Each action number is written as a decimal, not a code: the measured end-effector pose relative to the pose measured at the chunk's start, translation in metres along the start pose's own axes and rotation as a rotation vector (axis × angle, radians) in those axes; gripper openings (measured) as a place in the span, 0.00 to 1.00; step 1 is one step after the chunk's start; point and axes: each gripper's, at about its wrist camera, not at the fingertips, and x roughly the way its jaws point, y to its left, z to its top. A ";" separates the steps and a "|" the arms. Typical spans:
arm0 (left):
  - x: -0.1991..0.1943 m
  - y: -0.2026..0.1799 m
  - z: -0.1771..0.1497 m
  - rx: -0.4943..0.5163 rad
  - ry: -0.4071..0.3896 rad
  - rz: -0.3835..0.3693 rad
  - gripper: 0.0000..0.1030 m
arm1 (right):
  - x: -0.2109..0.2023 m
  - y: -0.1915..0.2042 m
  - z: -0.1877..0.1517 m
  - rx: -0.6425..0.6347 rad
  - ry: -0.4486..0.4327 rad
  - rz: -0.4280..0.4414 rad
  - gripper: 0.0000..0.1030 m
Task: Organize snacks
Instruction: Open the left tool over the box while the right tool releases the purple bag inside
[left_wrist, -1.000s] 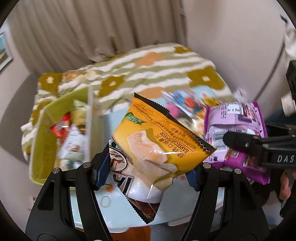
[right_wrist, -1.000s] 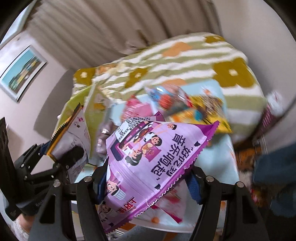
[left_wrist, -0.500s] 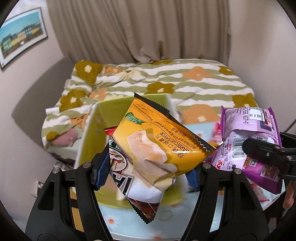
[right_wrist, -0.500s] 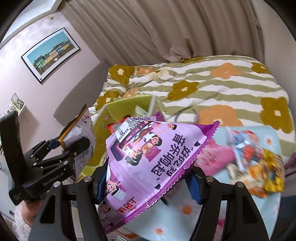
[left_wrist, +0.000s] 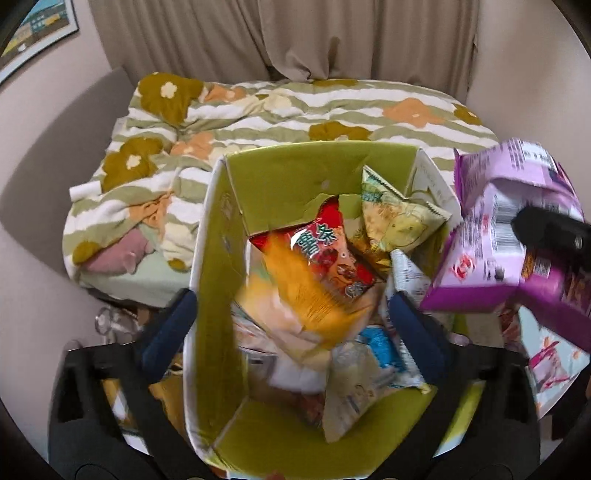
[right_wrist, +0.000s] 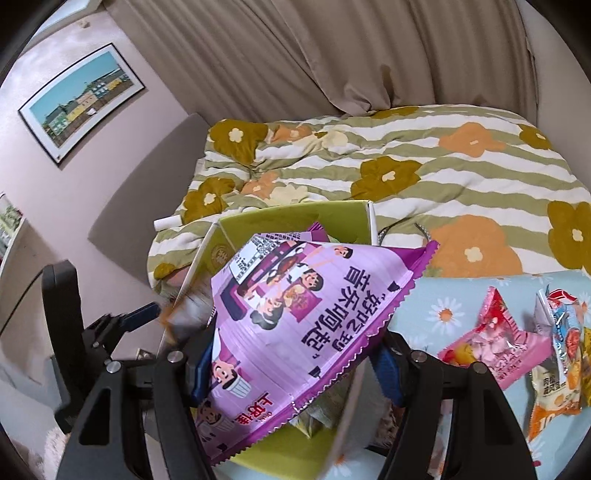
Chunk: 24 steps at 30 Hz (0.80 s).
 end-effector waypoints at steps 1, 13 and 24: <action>0.000 0.000 -0.001 0.006 0.001 -0.005 1.00 | 0.002 0.003 0.001 -0.003 0.001 -0.013 0.64; -0.011 0.014 -0.009 -0.025 0.016 -0.036 1.00 | 0.026 0.022 0.019 -0.051 0.047 -0.005 0.64; -0.009 0.034 -0.003 -0.081 0.015 -0.002 1.00 | 0.079 0.063 0.055 -0.153 0.098 0.086 0.65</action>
